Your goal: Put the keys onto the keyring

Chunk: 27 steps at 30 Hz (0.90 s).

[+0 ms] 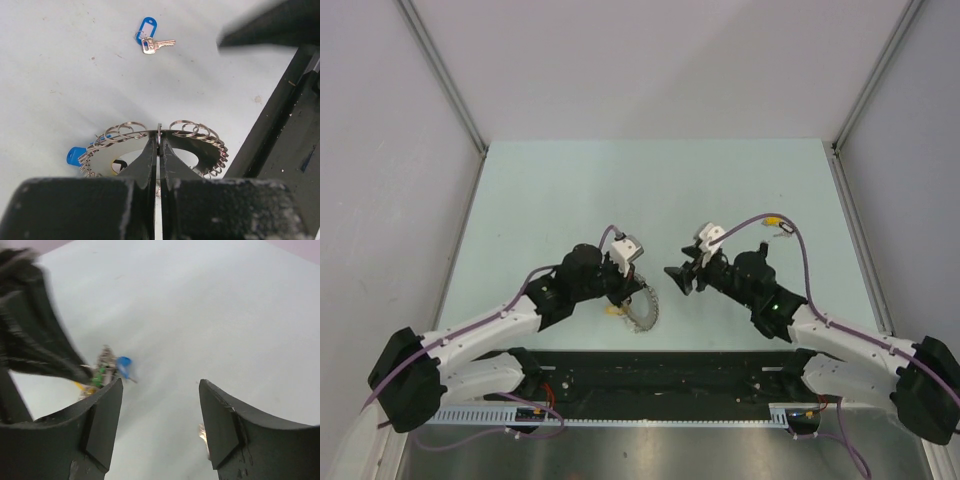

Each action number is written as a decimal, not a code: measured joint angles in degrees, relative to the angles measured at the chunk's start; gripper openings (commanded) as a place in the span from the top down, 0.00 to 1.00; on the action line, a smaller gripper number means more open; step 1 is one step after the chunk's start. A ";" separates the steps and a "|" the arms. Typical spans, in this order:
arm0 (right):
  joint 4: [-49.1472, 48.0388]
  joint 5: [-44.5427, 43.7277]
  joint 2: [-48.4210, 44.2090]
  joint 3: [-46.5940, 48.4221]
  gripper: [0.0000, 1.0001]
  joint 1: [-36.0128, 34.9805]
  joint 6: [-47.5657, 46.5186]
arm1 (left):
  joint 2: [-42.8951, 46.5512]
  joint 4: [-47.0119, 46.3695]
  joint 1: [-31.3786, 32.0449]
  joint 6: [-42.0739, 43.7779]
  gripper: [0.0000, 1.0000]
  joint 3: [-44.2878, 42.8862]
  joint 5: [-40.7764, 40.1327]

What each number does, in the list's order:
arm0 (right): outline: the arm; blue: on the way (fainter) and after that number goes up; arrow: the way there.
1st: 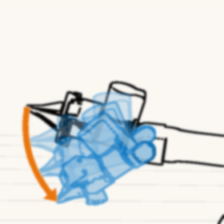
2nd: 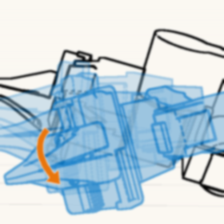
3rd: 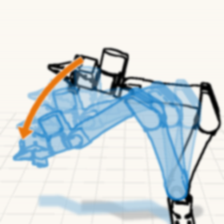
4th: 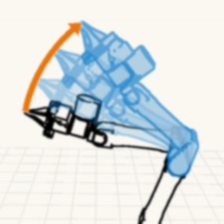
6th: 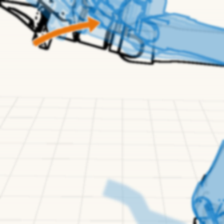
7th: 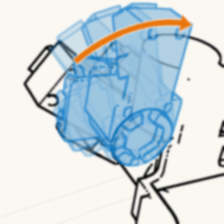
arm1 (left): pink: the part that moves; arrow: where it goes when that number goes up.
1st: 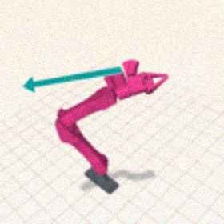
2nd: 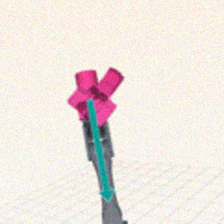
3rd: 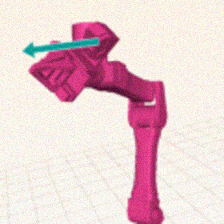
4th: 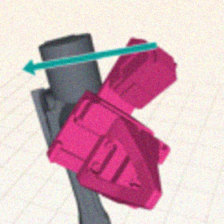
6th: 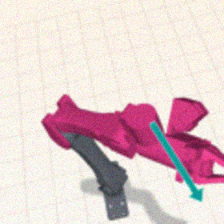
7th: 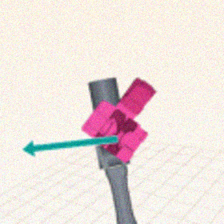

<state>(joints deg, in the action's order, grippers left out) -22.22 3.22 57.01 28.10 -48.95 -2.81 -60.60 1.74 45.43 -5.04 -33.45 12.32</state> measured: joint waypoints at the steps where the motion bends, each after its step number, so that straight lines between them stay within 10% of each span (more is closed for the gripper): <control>1: 1.51 0.31 -0.70 0.15 0.33 2.36 1.49 | 0.42 -0.39 -0.11 -0.02 1.00 0.52 0.07; 8: 10.16 0.94 3.37 1.46 0.36 14.49 9.64 | 2.23 -3.72 -1.22 -1.16 0.99 3.69 1.11; 27: 9.75 0.17 26.86 5.40 0.66 16.70 18.34 | 2.51 -5.14 -2.89 -4.00 1.00 4.66 3.15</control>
<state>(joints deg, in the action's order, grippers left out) -12.47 3.40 83.88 33.50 -32.25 15.53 -58.08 -3.40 42.54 -9.04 -28.80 15.46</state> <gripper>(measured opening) 0.347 0.012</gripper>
